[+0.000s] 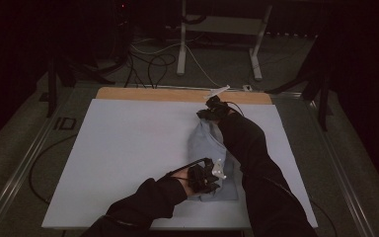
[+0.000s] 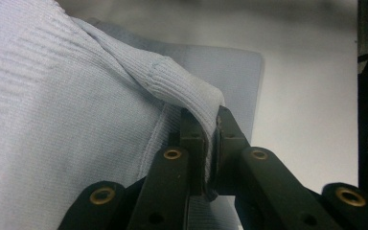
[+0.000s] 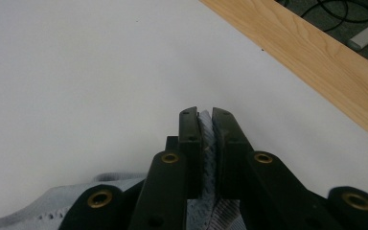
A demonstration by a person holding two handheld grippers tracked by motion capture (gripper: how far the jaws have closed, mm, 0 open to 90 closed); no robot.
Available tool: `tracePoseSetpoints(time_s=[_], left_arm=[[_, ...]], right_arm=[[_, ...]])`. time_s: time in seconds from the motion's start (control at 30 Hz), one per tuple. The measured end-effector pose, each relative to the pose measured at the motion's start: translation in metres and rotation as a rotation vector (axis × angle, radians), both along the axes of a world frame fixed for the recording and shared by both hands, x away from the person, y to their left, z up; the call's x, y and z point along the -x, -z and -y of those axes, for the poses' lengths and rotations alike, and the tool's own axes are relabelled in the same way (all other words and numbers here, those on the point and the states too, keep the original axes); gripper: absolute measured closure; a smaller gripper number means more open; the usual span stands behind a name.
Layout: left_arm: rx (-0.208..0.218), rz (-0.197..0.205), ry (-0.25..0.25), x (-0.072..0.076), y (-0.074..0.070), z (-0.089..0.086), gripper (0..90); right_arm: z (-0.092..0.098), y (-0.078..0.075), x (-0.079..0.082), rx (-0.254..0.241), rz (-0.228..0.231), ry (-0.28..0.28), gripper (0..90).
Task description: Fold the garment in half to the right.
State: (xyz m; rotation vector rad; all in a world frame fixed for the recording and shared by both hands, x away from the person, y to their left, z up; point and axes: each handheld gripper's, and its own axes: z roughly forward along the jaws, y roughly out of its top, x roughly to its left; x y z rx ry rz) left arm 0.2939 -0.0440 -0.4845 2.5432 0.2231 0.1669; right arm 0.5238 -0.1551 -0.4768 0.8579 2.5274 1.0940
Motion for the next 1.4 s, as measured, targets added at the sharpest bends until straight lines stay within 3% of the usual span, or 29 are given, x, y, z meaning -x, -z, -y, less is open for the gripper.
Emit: tracePoseSetpoints(time_s=[0.33,0.4,0.57,0.73,1.0,1.4], left_arm=[[-0.014,-0.003,0.004,-0.004,0.006,0.013,87.1],[-0.008,-0.012,0.002,-0.005,0.007,0.013,87.0],[-0.001,-0.027,-0.003,-0.005,0.008,0.014,85.9],[0.002,-0.064,0.019,-0.005,0.008,0.018,72.8],[0.009,-0.064,0.045,-0.001,0.001,0.021,65.7],[0.017,-0.051,0.072,0.006,-0.009,0.021,49.7]], right_arm=[[0.008,-0.002,-0.001,-0.017,0.001,0.002,82.7],[0.009,-0.002,-0.001,-0.024,0.003,0.003,79.2],[0.014,-0.003,0.001,-0.061,-0.002,0.007,45.2],[0.019,-0.007,0.004,-0.094,-0.011,-0.004,15.0],[0.027,-0.015,0.009,-0.111,0.002,0.009,11.4],[0.026,-0.012,0.020,-0.107,-0.008,-0.019,10.3]])
